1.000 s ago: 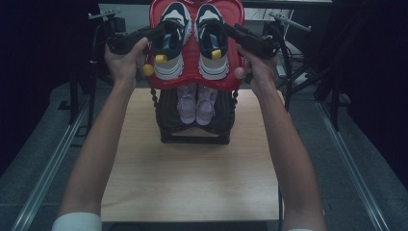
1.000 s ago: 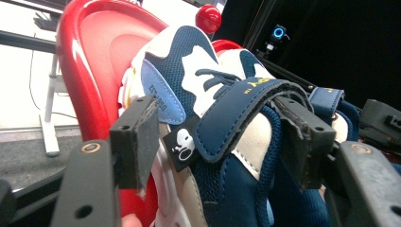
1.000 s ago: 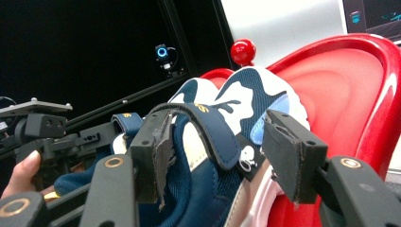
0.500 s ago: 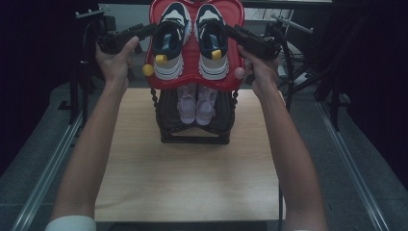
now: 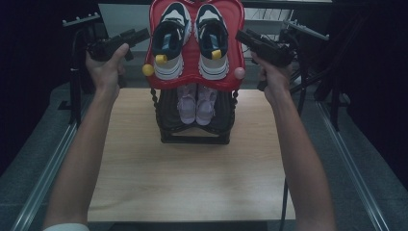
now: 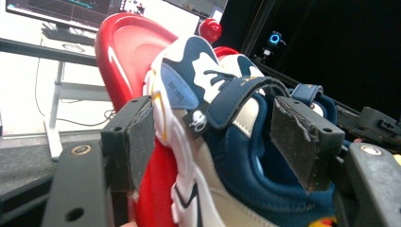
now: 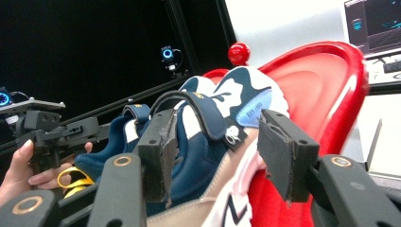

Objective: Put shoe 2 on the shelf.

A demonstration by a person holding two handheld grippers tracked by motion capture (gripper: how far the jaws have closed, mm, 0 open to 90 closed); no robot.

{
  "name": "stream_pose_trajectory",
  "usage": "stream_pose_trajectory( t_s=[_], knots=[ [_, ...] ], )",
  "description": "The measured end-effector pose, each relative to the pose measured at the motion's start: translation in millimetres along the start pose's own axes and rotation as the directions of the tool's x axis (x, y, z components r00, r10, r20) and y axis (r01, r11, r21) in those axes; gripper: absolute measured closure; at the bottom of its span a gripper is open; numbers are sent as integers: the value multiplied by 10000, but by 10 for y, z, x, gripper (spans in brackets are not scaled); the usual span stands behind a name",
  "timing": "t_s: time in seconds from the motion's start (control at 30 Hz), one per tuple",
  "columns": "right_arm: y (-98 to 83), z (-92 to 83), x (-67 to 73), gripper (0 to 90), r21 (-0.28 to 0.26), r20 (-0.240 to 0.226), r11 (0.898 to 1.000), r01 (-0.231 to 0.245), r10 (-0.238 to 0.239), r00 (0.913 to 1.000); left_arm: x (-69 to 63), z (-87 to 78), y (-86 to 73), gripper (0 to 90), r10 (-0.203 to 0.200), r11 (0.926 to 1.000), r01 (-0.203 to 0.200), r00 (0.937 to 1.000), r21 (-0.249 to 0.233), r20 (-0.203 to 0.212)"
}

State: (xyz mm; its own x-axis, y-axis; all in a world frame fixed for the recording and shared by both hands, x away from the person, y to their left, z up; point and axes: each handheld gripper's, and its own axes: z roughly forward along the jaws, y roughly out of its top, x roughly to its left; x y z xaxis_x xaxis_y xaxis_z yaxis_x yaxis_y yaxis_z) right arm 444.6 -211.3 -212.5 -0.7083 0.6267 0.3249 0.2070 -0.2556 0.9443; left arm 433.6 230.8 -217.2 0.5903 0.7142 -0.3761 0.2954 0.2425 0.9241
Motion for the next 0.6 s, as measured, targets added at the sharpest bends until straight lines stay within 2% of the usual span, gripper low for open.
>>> stream_pose_trajectory(
  t_s=[0.3, 0.6],
  knots=[
    [-110, -248, -135, 482, -216, 209, 9997, -104, 108, 9997, 50, -124, -75, 321, 63, 10000, -62, 10000, 73, -53],
    [-267, -411, -235, 485, -95, 414, 9999, 124, -120, 9991, 125, -267, -187, 331, 79, 9999, -77, 9998, 116, -175]
  ],
)
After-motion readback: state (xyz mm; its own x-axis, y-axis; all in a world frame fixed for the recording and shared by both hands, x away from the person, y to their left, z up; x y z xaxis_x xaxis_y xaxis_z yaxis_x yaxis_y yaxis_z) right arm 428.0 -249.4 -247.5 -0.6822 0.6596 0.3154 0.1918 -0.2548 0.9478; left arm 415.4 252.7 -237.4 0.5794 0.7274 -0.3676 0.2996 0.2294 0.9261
